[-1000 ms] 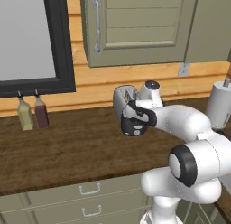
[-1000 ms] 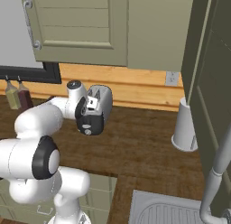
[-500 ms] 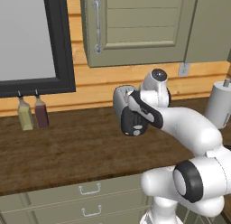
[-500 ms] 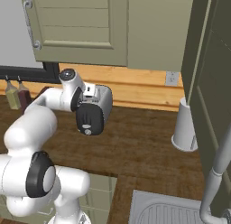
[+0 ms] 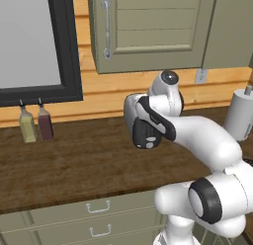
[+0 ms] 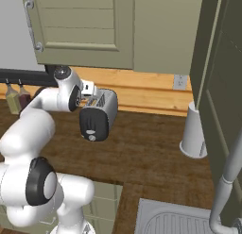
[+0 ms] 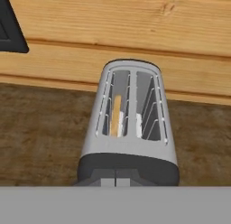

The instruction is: Start the toaster. Once the lever pops up, take the bread to the plate on the dining counter.

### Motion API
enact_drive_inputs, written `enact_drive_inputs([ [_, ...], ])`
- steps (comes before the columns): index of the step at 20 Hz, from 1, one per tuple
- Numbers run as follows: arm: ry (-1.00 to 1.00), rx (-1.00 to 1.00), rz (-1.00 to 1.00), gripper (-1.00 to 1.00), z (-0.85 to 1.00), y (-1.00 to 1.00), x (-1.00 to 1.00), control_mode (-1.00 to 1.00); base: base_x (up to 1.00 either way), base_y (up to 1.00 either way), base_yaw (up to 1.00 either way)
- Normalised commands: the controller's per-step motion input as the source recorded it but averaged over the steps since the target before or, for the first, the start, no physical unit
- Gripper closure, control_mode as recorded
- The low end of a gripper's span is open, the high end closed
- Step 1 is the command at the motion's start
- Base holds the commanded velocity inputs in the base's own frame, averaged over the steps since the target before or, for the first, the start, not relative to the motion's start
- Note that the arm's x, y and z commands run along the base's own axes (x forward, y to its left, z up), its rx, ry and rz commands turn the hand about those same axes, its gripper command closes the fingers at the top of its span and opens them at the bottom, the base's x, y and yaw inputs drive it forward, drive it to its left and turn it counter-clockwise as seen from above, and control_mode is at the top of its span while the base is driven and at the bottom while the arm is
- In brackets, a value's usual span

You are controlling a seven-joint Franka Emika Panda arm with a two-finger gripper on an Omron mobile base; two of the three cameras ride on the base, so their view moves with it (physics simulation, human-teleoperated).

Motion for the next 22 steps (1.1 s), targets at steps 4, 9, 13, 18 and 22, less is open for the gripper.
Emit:
enact_drive_inputs([
  [4,0.0,-0.01,0.0,1.0,0.0,0.09,0.13,-1.0,0.0,0.0,0.0],
  [9,-0.06,0.0,0.0,1.0,0.0,0.0,0.2,-1.0,0.0,0.0,0.0],
  [13,-0.06,0.0,0.0,1.0,0.0,0.0,0.21,-1.0,0.0,0.0,0.0],
  [18,0.0,0.0,0.0,1.0,-0.07,0.0,0.19,-1.0,0.0,0.0,0.0],
  [22,0.0,0.0,0.0,1.0,-0.01,0.0,0.04,-1.0,0.0,0.0,0.0],
])
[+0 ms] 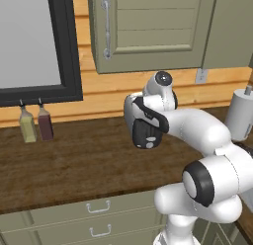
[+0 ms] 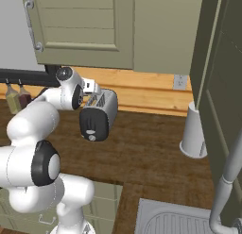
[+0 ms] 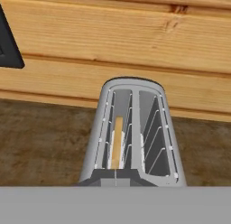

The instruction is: Start the toaster. Once the lever pops up, take the bread to the plate on the dining counter.

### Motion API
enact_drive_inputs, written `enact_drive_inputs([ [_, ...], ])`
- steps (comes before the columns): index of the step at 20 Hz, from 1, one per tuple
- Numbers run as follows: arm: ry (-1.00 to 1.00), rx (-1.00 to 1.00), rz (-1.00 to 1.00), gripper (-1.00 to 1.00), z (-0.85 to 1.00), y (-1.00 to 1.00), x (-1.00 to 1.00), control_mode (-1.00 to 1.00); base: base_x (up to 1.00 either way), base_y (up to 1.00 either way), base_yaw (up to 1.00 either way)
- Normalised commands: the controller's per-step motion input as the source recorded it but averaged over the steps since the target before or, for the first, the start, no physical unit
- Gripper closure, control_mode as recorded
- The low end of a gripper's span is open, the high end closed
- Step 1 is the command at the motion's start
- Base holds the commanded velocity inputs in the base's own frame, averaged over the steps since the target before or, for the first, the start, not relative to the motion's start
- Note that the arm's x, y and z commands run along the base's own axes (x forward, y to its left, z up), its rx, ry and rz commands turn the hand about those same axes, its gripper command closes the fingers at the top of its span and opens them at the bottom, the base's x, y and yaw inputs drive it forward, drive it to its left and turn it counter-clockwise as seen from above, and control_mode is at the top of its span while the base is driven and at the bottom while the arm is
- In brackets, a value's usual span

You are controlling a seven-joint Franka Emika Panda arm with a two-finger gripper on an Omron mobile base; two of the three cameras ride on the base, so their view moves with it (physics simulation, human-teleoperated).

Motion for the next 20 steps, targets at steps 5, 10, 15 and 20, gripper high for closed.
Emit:
enact_drive_inputs([
  [5,0.0,0.0,0.0,1.0,-0.01,0.0,0.03,-1.0,0.0,0.0,0.0],
  [10,0.0,0.0,0.0,-1.0,-0.03,0.0,0.06,-1.0,0.0,0.0,0.0],
  [15,0.0,0.0,0.0,-1.0,-0.03,0.0,0.07,-1.0,0.0,0.0,0.0],
  [20,0.0,0.0,0.0,-1.0,0.0,0.0,0.03,-1.0,0.0,0.0,0.0],
])
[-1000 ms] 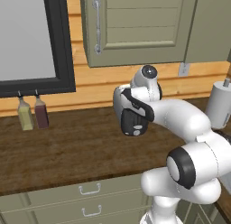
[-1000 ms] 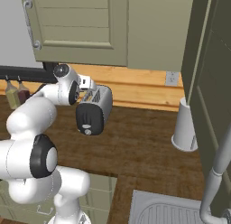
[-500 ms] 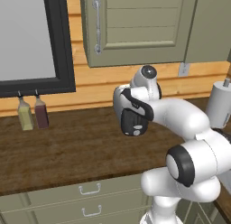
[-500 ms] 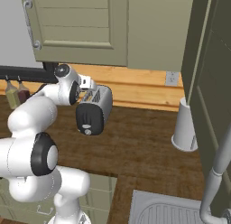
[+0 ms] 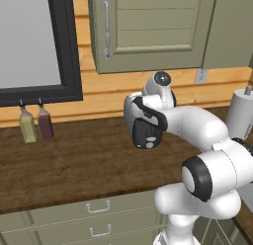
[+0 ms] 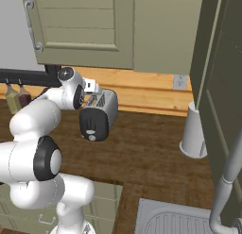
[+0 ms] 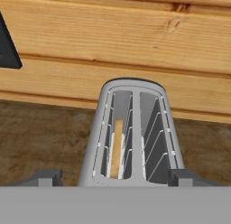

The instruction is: Start the toaster. Once the lever pops up, take the bread to the plate on the dining counter.

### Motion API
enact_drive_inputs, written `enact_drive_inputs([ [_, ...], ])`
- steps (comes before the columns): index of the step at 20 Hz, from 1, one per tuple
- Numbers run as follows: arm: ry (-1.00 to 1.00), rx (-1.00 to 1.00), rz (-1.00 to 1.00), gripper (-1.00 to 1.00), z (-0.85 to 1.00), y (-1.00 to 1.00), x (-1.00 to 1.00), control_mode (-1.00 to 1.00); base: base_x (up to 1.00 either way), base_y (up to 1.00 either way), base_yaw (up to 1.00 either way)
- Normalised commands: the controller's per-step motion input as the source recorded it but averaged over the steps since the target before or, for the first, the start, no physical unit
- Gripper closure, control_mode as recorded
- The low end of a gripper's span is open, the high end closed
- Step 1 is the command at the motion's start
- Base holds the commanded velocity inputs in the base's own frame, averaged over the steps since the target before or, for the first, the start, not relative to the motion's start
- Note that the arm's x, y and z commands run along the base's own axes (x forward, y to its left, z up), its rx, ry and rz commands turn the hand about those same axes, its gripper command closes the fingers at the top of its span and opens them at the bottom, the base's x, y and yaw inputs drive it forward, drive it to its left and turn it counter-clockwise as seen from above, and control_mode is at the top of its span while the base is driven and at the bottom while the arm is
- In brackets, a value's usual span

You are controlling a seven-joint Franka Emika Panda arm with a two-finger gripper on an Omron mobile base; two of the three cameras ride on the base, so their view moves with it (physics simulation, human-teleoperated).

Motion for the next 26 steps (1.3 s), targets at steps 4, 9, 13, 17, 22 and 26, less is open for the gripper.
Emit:
enact_drive_inputs([
  [4,0.0,0.0,0.0,-1.0,0.0,0.0,0.0,-1.0,0.0,0.0,0.0],
  [9,0.0,0.0,0.0,-1.0,0.0,0.0,0.0,-1.0,0.0,0.0,0.0],
  [13,0.0,0.0,0.0,-1.0,0.0,0.0,0.0,-1.0,0.0,0.0,0.0],
  [17,0.0,0.0,0.0,-1.0,0.0,0.0,0.0,-1.0,0.0,0.0,0.0],
  [22,0.0,0.0,0.0,-1.0,0.0,0.0,0.0,-1.0,0.0,0.0,0.0],
  [26,0.0,0.0,0.0,-1.0,0.0,0.0,0.0,-1.0,0.0,0.0,0.0],
])
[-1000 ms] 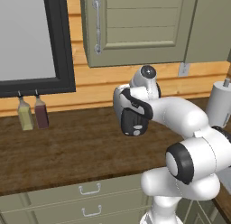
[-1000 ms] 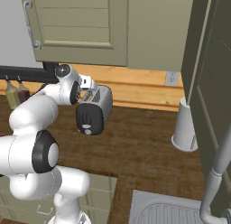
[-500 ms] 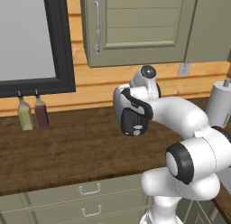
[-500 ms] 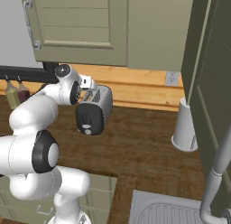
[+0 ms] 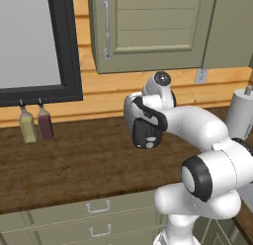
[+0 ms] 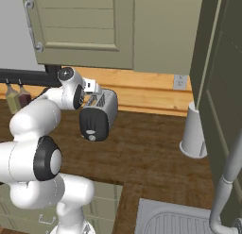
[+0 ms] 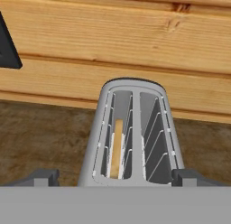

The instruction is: Start the toaster. Once the lever pops up, take the bread to the plate on the dining counter.

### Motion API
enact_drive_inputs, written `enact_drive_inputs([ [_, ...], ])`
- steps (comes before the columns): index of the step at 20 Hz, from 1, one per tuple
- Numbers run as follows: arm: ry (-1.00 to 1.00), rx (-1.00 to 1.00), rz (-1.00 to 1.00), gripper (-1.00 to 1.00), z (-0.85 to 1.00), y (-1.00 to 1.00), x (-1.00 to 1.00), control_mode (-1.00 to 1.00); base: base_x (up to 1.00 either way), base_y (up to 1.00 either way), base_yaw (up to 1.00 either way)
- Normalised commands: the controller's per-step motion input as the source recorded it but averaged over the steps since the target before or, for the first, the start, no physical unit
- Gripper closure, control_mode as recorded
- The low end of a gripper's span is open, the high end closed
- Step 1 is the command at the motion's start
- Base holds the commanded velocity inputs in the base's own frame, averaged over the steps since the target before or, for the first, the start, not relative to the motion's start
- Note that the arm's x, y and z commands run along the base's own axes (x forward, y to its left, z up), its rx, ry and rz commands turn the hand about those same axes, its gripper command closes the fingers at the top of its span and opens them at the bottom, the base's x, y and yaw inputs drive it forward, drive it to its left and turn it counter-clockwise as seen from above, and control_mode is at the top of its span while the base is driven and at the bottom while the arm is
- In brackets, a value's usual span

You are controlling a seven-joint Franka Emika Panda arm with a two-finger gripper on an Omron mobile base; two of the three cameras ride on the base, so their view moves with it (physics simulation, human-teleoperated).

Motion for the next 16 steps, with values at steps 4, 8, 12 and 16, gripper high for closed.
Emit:
enact_drive_inputs([
  [4,0.0,0.0,0.0,-1.0,0.0,0.0,0.0,-1.0,0.0,0.0,0.0],
  [8,0.0,0.0,0.0,-1.0,0.0,0.0,0.0,-1.0,0.0,0.0,0.0],
  [12,0.0,0.0,0.0,-1.0,0.0,0.0,0.0,-1.0,0.0,0.0,0.0],
  [16,0.0,0.0,0.0,-1.0,0.0,0.0,0.0,-1.0,0.0,0.0,0.0],
])
